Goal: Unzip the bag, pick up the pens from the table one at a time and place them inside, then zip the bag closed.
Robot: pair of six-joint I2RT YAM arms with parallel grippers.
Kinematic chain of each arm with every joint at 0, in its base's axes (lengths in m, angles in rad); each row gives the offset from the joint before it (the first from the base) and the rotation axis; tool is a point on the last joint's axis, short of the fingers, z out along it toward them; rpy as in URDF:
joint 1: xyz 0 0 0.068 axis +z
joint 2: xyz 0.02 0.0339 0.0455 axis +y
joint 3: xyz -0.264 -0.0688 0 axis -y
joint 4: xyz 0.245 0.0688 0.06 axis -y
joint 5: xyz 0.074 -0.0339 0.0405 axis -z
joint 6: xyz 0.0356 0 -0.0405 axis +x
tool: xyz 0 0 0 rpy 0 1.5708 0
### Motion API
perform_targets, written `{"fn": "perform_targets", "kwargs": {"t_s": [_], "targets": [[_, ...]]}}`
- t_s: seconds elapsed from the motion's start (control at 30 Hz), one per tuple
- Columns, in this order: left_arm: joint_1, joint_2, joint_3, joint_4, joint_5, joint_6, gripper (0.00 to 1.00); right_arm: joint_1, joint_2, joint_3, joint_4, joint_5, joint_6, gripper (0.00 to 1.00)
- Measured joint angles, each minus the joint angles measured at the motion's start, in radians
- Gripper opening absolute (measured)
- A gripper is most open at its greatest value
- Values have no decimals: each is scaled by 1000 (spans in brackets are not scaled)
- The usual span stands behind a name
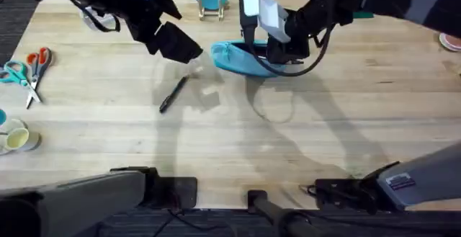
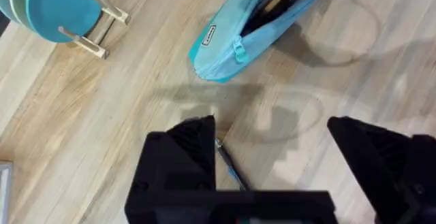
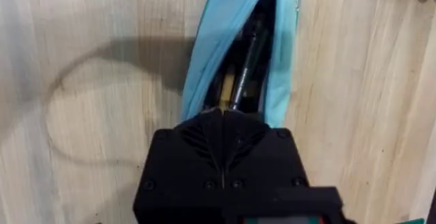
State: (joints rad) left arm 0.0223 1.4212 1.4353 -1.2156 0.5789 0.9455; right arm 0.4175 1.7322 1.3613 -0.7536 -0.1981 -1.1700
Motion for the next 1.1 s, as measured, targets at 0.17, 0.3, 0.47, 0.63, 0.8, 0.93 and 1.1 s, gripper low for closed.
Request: {"fn": "perform_targets", "kwargs": {"t_s": [0.17,0.3,0.47,0.63,0.8,0.93,1.1], "targets": [[0,0,0,0,0,0,995,0,0,0,0,0,30,45],[0,0,0,0,0,0,995,0,0,0,1,-1,47,373],[0,0,0,0,0,0,995,0,0,0,5,2,48,980],[0,0,0,0,0,0,995,0,0,0,5,3,49,996],[0,0,0,0,0,0,995,0,0,0,5,3,66,997],[0,0,0,0,0,0,995,0,-1,0,5,3,74,997],[0,0,0,0,0,0,995,0,-31,0,0,3,115,998]]}}
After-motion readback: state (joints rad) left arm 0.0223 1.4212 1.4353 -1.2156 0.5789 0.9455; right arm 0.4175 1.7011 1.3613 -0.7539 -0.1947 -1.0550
